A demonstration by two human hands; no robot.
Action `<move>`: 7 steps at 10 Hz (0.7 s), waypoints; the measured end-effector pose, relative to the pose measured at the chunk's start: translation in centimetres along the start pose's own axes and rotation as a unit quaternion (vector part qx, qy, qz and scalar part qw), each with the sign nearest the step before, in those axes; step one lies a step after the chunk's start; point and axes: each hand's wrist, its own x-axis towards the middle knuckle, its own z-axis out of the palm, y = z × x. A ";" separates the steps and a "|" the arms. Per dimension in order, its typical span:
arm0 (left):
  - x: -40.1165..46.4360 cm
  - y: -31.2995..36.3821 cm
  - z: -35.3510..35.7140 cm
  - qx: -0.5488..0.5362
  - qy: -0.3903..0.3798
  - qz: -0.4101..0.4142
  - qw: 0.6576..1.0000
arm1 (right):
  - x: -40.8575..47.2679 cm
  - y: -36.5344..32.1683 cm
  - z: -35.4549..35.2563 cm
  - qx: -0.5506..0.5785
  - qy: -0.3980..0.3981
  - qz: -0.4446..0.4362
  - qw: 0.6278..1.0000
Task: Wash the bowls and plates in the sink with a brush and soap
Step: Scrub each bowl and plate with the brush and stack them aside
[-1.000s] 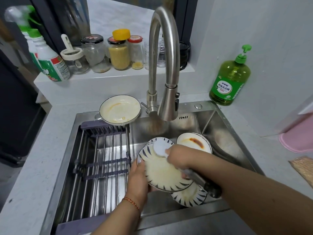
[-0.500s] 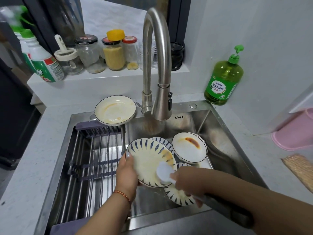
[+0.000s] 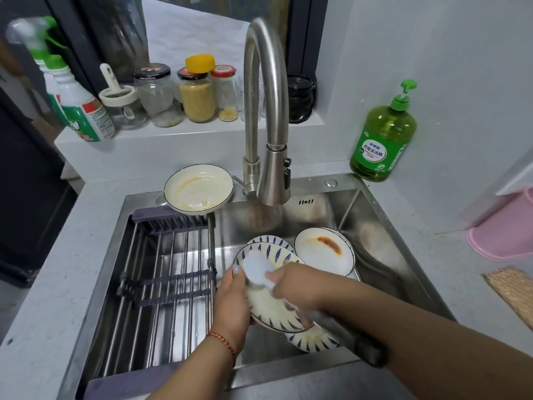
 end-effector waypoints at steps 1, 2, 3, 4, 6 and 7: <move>-0.2 -0.1 0.5 -0.027 -0.001 -0.022 0.999 | 1.3 0.9 -1.1 -0.008 0.067 0.021 0.998; 0.3 0.3 0.4 -0.054 0.021 -0.018 0.998 | 1.3 2.4 -1.9 -0.020 0.086 0.080 0.993; 0.7 0.5 0.0 -0.044 0.038 -0.009 0.998 | -0.1 3.4 -1.8 -0.137 0.013 0.083 0.987; 0.7 0.4 -0.4 -0.043 0.044 -0.016 0.998 | -0.7 4.1 -1.0 -0.146 -0.053 0.054 0.986; 0.2 -0.6 0.2 -0.018 0.005 -0.024 1.000 | -1.4 2.1 -0.1 -0.022 -0.021 0.025 0.999; 0.1 -1.1 0.6 -0.031 -0.002 -0.021 0.999 | -0.4 2.2 -1.3 -0.023 0.037 0.030 0.999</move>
